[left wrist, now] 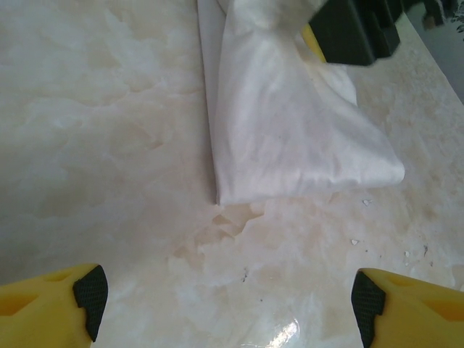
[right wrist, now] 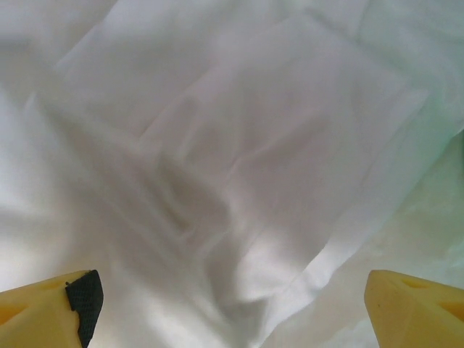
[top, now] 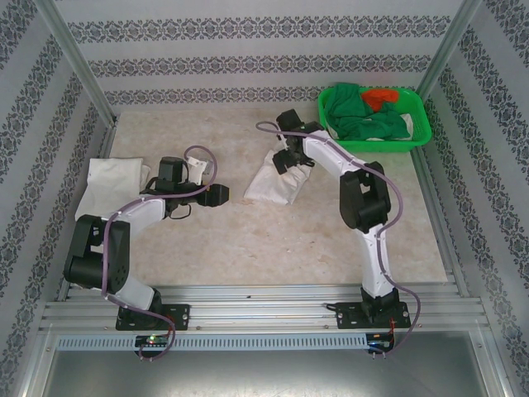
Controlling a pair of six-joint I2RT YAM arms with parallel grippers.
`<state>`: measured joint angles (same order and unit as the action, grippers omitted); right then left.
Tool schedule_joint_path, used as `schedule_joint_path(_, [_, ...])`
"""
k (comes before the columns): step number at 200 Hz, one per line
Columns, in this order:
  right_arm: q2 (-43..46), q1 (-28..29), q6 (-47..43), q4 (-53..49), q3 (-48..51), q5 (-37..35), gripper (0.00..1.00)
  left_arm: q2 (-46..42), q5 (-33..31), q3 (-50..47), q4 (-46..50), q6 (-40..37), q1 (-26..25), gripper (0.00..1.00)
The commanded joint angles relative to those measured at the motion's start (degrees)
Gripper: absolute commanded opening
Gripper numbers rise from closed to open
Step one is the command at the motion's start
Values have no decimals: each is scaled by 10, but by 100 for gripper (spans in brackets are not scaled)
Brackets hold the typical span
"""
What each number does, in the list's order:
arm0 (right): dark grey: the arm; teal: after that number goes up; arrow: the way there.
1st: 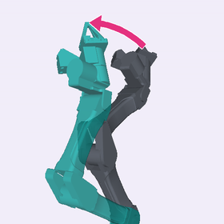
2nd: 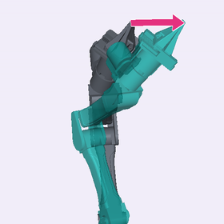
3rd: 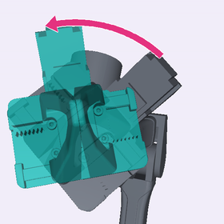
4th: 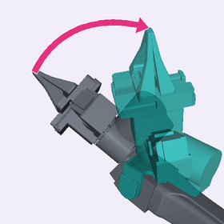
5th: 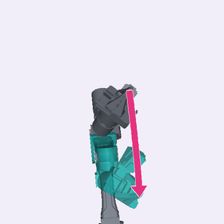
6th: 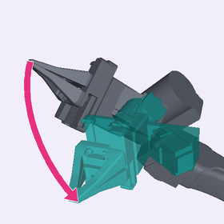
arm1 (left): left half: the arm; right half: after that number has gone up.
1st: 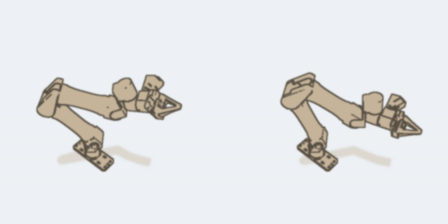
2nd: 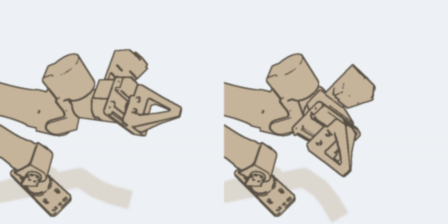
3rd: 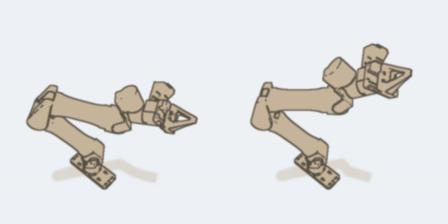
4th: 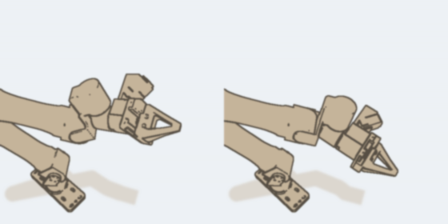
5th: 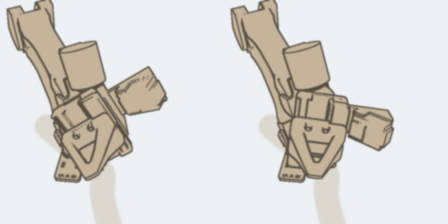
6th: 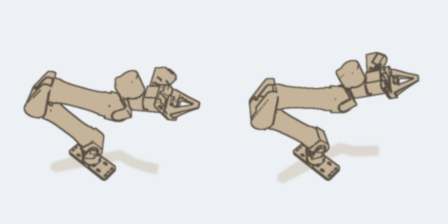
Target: Fold and stack the t-shirts
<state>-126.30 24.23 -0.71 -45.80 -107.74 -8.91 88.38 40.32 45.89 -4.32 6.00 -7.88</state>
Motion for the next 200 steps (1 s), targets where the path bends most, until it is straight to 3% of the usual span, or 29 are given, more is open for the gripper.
schedule_joint_path(1, [97,23,-37,55,75,47,93,-2,0,15,-27,-18,-4,89])
schedule_joint_path(31, [171,86,-160,93,174,46,92,-22,-26,12,-14,-47,4,90])
schedule_joint_path(61, [164,142,-243,54,195,25,88,-47,-49,1,7,-74,15,90])
schedule_joint_path(103, [103,154,-245,60,175,32,71,-65,-62,-19,9,-76,23,91])
schedule_joint_path(170, [4,142,-258,24,129,21,67,-83,-73,-41,3,-62,24,91])
schedule_joint_path(183, [-1,139,-257,18,130,17,59,-87,-77,-45,4,-61,23,91])
schedule_joint_path(200, [1,136,-250,15,132,12,31,-92,-82,-48,3,-60,23,91])
